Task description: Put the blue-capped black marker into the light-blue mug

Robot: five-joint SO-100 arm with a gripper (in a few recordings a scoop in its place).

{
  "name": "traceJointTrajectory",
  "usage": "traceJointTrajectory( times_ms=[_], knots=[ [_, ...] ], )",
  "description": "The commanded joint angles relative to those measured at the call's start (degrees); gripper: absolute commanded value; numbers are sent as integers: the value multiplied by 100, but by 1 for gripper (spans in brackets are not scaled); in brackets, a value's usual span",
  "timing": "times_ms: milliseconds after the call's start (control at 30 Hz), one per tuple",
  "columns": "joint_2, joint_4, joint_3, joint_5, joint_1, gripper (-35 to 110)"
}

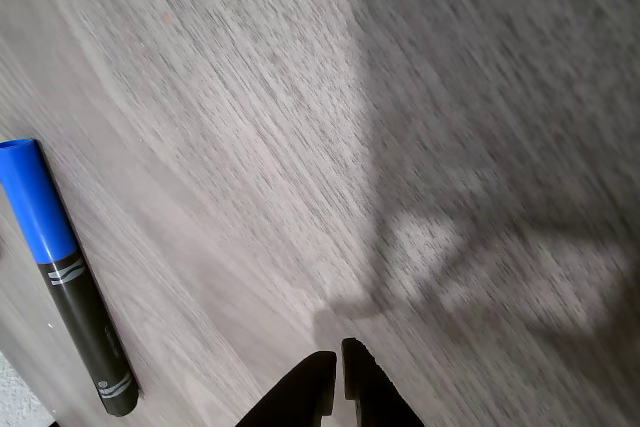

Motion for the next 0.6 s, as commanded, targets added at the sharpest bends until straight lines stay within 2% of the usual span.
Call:
traceJointTrajectory(
  times_ms=[0, 67, 133, 167, 200, 367, 567],
  knots=[
    [141, 53, 9, -53, -9, 0],
    [141, 53, 9, -79, 26, 1],
    [141, 26, 9, -756, 132, 7],
    [141, -132, 9, -861, 123, 5],
    [141, -290, 9, -835, 18, 0],
    [141, -677, -404, -984, 193, 0],
    [-396, -686, -1784, -1125, 26, 0]
  ],
)
